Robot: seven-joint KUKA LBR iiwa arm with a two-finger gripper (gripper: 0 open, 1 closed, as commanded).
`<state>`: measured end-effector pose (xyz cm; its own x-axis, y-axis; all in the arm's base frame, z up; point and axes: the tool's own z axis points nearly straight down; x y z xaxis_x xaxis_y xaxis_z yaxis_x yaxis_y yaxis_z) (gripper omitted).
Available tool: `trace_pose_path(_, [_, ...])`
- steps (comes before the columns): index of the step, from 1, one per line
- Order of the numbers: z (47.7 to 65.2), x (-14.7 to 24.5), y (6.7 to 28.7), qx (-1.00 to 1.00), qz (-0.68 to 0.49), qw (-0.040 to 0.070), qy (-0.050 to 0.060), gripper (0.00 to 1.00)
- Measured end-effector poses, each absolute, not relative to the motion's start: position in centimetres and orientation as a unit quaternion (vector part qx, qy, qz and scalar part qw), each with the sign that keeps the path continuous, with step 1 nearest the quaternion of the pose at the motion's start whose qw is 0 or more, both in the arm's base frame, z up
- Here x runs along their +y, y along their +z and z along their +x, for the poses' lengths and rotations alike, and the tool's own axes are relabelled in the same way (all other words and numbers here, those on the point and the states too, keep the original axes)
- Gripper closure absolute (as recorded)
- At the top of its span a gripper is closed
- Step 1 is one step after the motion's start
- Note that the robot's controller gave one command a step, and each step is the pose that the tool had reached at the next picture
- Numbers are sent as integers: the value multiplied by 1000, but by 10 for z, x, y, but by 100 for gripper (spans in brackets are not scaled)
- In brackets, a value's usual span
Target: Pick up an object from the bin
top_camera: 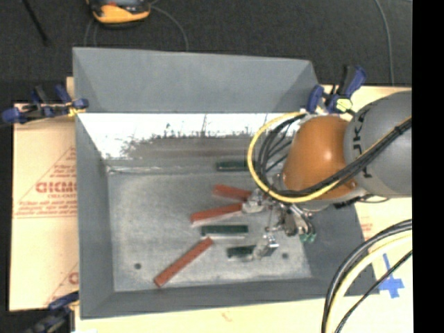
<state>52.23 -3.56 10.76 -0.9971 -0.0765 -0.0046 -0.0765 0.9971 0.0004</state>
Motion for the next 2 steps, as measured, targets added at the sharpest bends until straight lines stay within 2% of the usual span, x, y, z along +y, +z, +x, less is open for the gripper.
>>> trace_pose_path(1, [569,-54,90,999,-53,-7,2,0])
trace_pose_path(2, [504,-32,83,998,-54,27,-7,100])
